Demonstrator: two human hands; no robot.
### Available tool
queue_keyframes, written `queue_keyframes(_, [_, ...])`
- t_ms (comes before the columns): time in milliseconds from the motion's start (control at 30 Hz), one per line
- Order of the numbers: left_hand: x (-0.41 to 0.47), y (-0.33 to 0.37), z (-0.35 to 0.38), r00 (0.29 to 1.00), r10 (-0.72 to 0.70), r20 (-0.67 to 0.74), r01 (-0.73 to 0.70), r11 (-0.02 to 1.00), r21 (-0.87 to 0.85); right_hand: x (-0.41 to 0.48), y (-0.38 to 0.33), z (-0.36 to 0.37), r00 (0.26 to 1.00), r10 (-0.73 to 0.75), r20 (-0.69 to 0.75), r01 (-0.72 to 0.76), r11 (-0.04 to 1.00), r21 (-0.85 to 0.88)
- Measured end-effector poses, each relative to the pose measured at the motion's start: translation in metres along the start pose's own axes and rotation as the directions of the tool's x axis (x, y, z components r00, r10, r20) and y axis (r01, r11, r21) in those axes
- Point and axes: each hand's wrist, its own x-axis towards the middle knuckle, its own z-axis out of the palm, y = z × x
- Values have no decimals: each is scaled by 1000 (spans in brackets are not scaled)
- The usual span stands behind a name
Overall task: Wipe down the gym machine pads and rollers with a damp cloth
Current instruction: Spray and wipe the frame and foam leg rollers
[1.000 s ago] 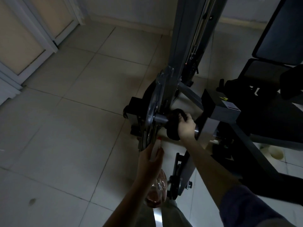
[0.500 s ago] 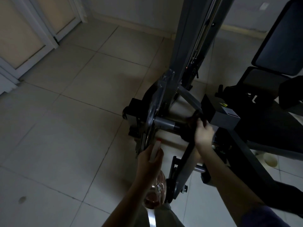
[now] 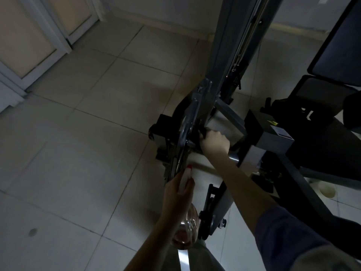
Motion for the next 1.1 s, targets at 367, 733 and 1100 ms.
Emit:
queue_keyframes(367, [2, -1, 5, 999, -36, 6, 36, 997, 67, -13, 4, 15, 944, -322, -68, 304, 931, -201])
queue_keyframes(733, [-13, -2, -6, 996, 20, 83, -26, 997, 68, -48, 49, 17, 993, -75, -93, 96, 962, 256])
queue_keyframes(1100, [-21, -14, -4, 983, -21, 182, -14, 982, 190, -77, 53, 21, 935, 294, -198, -133, 809, 573])
